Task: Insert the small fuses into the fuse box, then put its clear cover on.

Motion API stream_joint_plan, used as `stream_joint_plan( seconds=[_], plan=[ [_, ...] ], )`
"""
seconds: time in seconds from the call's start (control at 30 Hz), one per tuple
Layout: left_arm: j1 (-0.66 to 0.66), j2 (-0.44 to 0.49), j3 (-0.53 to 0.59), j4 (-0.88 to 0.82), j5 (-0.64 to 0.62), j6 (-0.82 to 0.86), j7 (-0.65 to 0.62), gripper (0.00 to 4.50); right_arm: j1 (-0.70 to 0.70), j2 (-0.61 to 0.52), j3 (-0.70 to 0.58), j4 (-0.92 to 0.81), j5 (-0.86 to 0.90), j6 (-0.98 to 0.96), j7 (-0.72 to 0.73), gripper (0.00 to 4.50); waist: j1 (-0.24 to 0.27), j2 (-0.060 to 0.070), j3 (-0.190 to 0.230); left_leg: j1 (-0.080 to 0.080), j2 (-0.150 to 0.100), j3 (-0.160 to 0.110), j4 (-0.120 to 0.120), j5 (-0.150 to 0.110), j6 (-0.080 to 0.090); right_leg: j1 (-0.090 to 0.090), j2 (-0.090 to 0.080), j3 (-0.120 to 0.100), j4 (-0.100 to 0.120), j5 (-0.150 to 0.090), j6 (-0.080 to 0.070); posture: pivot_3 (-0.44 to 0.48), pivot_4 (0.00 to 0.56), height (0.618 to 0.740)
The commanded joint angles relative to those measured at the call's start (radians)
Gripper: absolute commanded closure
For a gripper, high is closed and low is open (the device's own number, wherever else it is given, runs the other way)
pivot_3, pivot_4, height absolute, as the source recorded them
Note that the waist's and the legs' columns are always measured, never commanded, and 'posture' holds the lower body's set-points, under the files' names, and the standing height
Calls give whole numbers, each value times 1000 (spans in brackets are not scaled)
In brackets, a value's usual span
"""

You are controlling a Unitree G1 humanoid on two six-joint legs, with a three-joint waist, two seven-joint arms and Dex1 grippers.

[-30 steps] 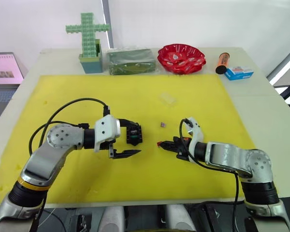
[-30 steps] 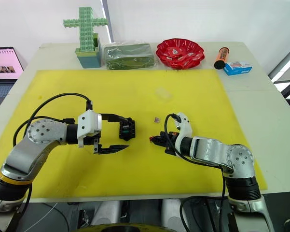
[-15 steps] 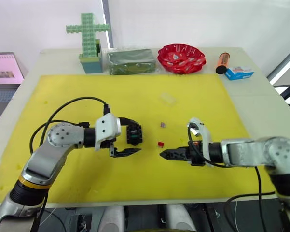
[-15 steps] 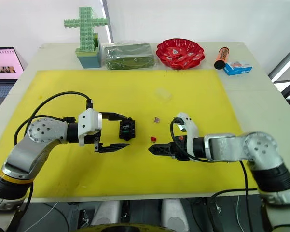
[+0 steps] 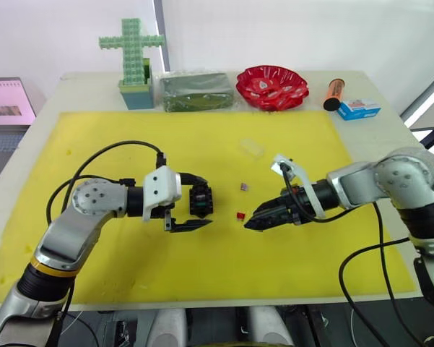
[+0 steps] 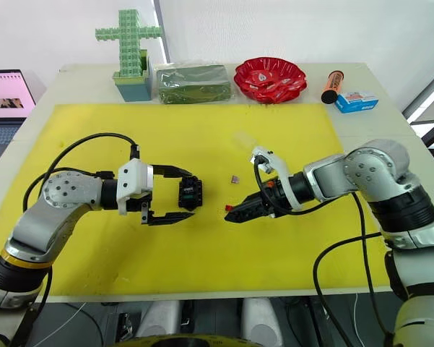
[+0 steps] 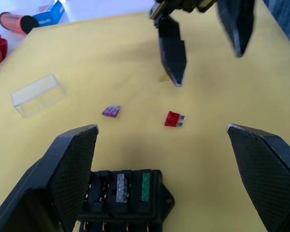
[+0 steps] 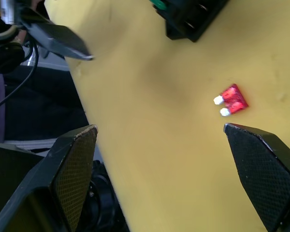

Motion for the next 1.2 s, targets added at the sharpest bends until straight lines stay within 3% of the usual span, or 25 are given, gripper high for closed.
stream_joint_plan(
  seconds=[0.03, 0.33, 0.7, 0.83, 1.2],
  plan=[
    [-7, 15, 22, -30, -38, 8, -27, 0, -41, 13, 34, 38, -126, -44, 119, 41, -1, 0, 0, 0, 0, 0, 0, 0, 0, 0, 0, 0, 0, 0, 0, 0, 150, 740],
    [-25, 62, 18, -9, -61, 21, -107, 0, -57, 105, 57, 145, -320, -67, 230, 41, -1, 0, 0, 0, 0, 0, 0, 0, 0, 0, 0, 0, 0, 0, 0, 0, 150, 740],
    [-28, 81, 23, 7, -56, 14, -131, 0, -42, 171, 50, 181, -426, -68, 297, 41, -2, 0, 0, 0, 0, 0, 0, 0, 0, 0, 0, 0, 1, 0, 0, 0, 150, 740],
    [-27, 82, 25, 14, -55, 11, -132, 0, -44, 182, 53, 203, -457, -73, 324, 1318, -2, 0, 0, 0, 0, 0, 0, 0, 0, 0, 0, 0, 1, 0, 0, 0, 150, 740],
    [-28, 75, 20, 20, -44, 2, -122, 0, -53, 220, 44, 253, -501, -61, 366, 1318, -2, 0, 0, 0, 0, 0, 0, 0, 0, 0, 1, 0, 1, 0, 0, 0, 150, 740]
  ],
)
